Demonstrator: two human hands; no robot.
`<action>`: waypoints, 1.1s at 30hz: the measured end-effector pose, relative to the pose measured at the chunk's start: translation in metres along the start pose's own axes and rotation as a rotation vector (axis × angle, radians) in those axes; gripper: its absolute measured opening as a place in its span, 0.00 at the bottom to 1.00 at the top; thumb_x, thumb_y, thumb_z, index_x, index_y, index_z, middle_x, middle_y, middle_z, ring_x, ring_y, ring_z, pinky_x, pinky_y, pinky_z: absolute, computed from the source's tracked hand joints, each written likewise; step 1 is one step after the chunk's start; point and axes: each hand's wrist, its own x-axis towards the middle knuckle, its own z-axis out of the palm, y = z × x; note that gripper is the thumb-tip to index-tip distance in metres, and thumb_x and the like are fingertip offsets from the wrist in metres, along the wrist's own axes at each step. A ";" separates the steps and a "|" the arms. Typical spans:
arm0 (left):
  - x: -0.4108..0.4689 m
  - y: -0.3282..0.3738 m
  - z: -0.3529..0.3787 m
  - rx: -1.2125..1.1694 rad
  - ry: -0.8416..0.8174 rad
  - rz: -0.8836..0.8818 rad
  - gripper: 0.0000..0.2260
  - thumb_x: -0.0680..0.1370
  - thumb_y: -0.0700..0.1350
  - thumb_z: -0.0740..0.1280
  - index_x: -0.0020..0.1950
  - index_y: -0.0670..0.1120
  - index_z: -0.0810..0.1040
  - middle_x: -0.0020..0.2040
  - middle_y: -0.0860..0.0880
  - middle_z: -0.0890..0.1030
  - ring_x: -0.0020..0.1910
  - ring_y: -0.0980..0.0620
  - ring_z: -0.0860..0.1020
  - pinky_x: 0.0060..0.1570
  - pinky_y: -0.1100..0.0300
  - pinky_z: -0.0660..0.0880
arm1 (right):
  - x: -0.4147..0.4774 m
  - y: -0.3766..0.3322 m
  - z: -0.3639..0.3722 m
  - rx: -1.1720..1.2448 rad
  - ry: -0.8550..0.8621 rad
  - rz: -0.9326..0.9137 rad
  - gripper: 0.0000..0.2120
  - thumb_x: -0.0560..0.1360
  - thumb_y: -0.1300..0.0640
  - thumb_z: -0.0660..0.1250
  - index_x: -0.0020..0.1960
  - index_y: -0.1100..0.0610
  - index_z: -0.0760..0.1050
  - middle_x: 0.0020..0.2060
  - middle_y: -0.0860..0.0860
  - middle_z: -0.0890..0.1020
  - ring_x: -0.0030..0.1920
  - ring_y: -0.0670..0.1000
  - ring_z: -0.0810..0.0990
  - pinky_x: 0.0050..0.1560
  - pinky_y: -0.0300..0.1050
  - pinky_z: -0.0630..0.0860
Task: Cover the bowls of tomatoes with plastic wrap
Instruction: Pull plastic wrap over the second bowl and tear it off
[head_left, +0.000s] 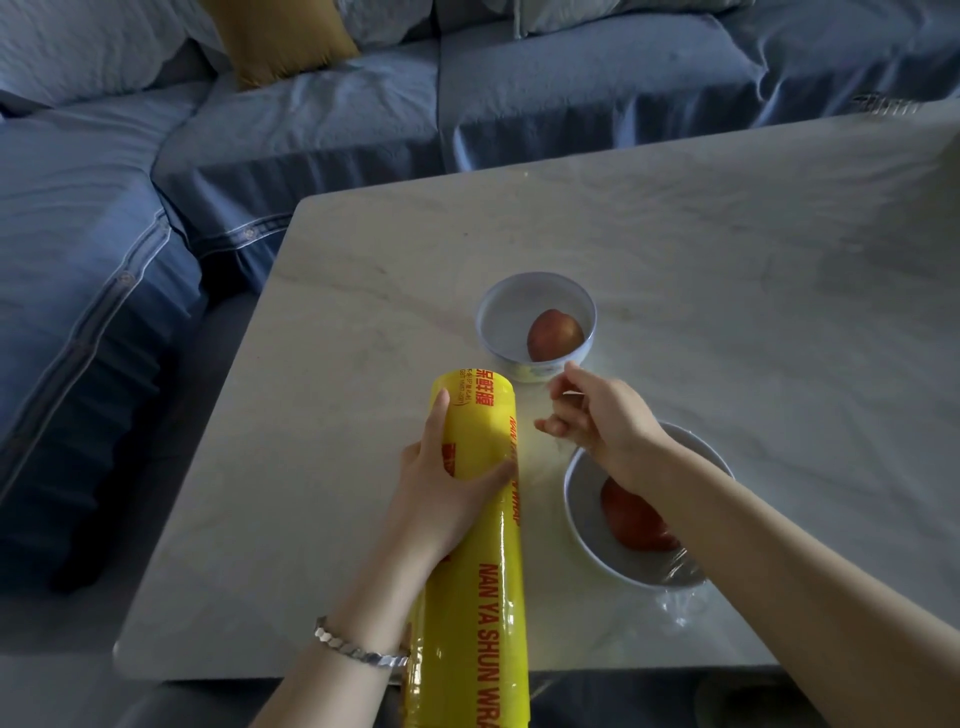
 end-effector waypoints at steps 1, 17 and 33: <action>-0.002 -0.001 0.001 0.002 -0.002 -0.009 0.44 0.69 0.61 0.70 0.74 0.65 0.42 0.69 0.45 0.67 0.64 0.43 0.72 0.58 0.53 0.69 | -0.001 -0.001 -0.001 0.117 0.002 0.006 0.16 0.80 0.56 0.54 0.35 0.59 0.68 0.16 0.46 0.61 0.19 0.47 0.66 0.49 0.52 0.75; -0.004 0.005 -0.016 -0.204 0.134 -0.023 0.47 0.56 0.64 0.72 0.73 0.62 0.58 0.69 0.53 0.72 0.64 0.50 0.73 0.64 0.48 0.70 | -0.035 0.002 0.018 -1.574 -0.409 -0.287 0.19 0.67 0.35 0.65 0.47 0.49 0.79 0.52 0.49 0.78 0.54 0.51 0.76 0.59 0.49 0.72; 0.017 0.010 -0.014 -0.143 0.163 -0.011 0.42 0.68 0.54 0.74 0.76 0.56 0.53 0.72 0.47 0.67 0.68 0.46 0.70 0.60 0.56 0.67 | -0.018 0.024 0.019 -1.412 -0.280 -0.356 0.20 0.65 0.51 0.68 0.25 0.55 0.59 0.33 0.49 0.70 0.36 0.52 0.68 0.30 0.42 0.60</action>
